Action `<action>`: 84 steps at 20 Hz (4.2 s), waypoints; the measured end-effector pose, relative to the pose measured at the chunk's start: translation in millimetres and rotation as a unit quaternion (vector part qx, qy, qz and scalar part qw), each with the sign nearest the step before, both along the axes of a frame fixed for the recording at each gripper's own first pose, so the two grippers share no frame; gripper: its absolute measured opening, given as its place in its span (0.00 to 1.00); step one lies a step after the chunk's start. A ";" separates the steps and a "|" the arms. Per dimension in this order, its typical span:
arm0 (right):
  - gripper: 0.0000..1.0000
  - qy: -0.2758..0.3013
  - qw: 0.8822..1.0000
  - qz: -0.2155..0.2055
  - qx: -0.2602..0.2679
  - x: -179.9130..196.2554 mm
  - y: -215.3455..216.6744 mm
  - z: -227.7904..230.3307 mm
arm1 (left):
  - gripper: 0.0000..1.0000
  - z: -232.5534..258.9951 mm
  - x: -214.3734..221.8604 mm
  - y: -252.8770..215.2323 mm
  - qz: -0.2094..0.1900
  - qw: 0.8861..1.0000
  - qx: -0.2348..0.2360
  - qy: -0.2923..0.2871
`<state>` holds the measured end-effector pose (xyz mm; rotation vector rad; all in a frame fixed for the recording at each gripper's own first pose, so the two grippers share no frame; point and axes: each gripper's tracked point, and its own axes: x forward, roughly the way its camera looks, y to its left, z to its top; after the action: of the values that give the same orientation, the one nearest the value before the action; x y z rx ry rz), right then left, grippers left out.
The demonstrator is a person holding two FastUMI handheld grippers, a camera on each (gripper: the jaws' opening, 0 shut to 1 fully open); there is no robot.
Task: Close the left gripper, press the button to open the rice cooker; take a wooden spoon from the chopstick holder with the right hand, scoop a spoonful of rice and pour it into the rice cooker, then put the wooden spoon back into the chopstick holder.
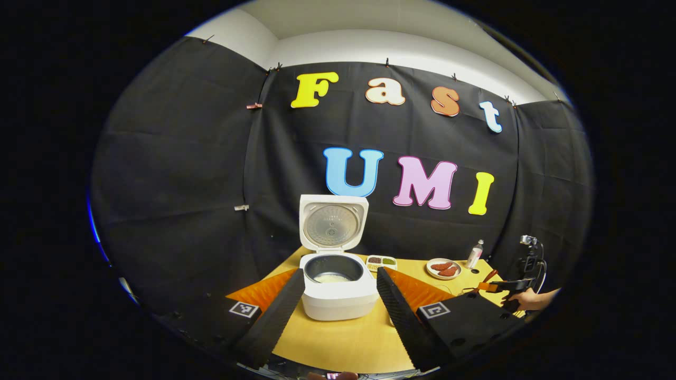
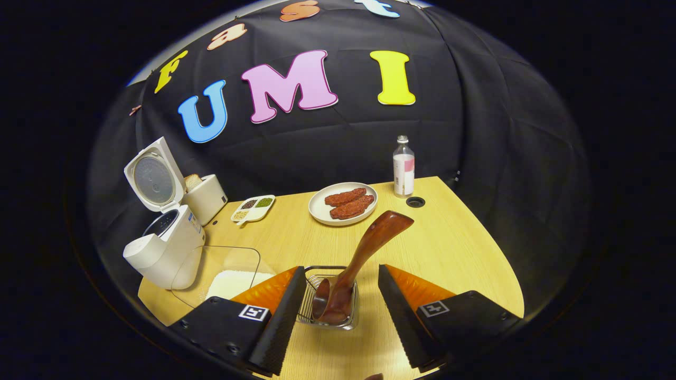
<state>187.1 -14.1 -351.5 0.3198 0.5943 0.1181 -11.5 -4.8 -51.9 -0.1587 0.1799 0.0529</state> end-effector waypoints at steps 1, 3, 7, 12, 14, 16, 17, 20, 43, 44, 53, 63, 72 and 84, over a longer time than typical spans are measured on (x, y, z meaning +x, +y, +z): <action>0.84 0.006 1.000 -0.003 0.005 4.5 -0.6 -6.2 | 0.95 -5.0 0.4 -0.2 0.002 1.000 -0.007 0.009; 0.75 0.014 1.000 -0.008 0.015 14.0 -2.1 -15.1 | 0.95 -15.0 0.4 0.6 0.006 0.999 -0.025 0.022; 0.41 0.036 0.998 -0.007 0.040 25.5 0.8 -28.4 | 0.95 -30.5 2.7 18.2 0.028 0.998 -0.041 0.044; 0.27 0.060 0.995 -0.018 0.079 33.3 2.3 -30.7 | 0.94 -33.4 0.8 26.3 0.036 0.998 -0.031 0.049; 0.18 0.062 0.994 -0.029 0.087 33.2 4.9 -29.8 | 0.94 -32.6 2.5 28.0 0.036 0.998 -0.037 0.048; 0.13 0.063 0.995 -0.027 0.075 31.8 7.0 -27.7 | 0.94 -33.9 2.8 30.2 0.036 0.997 -0.041 0.047; 0.14 0.061 0.996 -0.023 0.067 29.8 8.7 -25.4 | 0.94 -33.2 2.7 31.3 0.035 0.997 -0.041 0.047; 0.10 0.035 0.998 -0.024 0.057 30.2 5.4 -5.3 | 0.94 -35.3 1.2 36.0 0.034 0.998 -0.042 0.045; 0.11 -0.116 0.984 0.125 -0.051 28.8 182.7 117.2 | 0.94 -47.5 -6.9 37.9 0.005 0.999 -0.035 0.037; 0.10 -0.110 0.982 0.135 -0.072 28.5 188.4 104.3 | 0.94 -48.7 -7.9 39.4 0.005 0.999 -0.032 0.039; 0.11 -0.084 0.961 0.152 -0.217 25.4 202.1 28.2 | 0.94 -67.8 -0.3 52.5 0.021 0.996 -0.056 0.059; 0.10 0.005 0.999 0.032 -0.035 18.0 228.5 3.6 | 0.94 -81.0 0.1 69.0 0.036 0.994 -0.073 0.068; 0.10 0.041 0.996 0.001 0.085 13.7 238.3 3.0 | 0.94 -83.8 -6.5 79.9 0.049 0.994 -0.069 0.072; 0.11 0.084 0.981 -0.022 0.175 10.5 247.1 -4.7 | 0.94 -81.5 -17.5 83.3 0.063 0.993 -0.065 0.075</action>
<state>197.6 232.9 -356.2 0.6885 0.7345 0.1534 -29.0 78.5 -133.4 -0.2968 0.3231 0.1799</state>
